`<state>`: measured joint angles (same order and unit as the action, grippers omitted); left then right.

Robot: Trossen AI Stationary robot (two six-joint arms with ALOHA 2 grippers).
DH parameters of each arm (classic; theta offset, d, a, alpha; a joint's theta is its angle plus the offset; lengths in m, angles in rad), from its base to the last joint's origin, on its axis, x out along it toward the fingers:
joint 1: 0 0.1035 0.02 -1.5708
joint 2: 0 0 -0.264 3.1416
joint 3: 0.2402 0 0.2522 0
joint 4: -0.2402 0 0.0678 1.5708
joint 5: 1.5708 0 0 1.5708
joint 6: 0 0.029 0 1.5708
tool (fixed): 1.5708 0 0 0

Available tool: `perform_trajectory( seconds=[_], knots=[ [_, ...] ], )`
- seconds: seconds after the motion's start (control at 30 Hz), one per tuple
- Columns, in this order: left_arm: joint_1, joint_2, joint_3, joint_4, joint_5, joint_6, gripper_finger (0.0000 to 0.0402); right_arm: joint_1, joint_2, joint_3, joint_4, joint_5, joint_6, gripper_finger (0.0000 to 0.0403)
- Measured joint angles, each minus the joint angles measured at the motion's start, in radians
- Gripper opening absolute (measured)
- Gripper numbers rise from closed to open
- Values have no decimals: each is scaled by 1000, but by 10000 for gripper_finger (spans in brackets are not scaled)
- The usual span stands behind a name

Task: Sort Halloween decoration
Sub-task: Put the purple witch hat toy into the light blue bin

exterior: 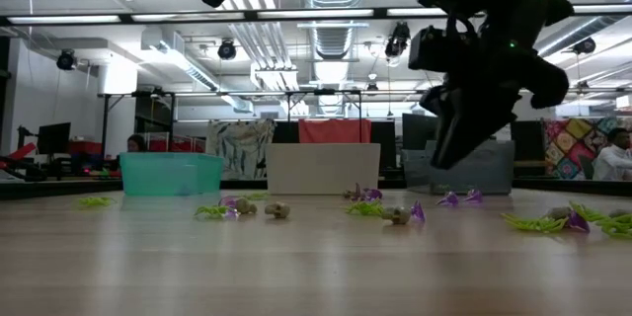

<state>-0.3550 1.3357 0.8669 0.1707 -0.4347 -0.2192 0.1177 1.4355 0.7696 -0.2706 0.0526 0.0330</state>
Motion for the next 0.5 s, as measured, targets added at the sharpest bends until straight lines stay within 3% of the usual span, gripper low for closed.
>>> perform_trajectory(
  seconds=[0.23,0.5],
  knots=[
    [-7,0,0,-2,0,0,155,-6,0,-146,251,3,-80,158],
    [-9,0,0,2,0,0,155,-27,0,-281,433,29,-44,147]
  ],
)
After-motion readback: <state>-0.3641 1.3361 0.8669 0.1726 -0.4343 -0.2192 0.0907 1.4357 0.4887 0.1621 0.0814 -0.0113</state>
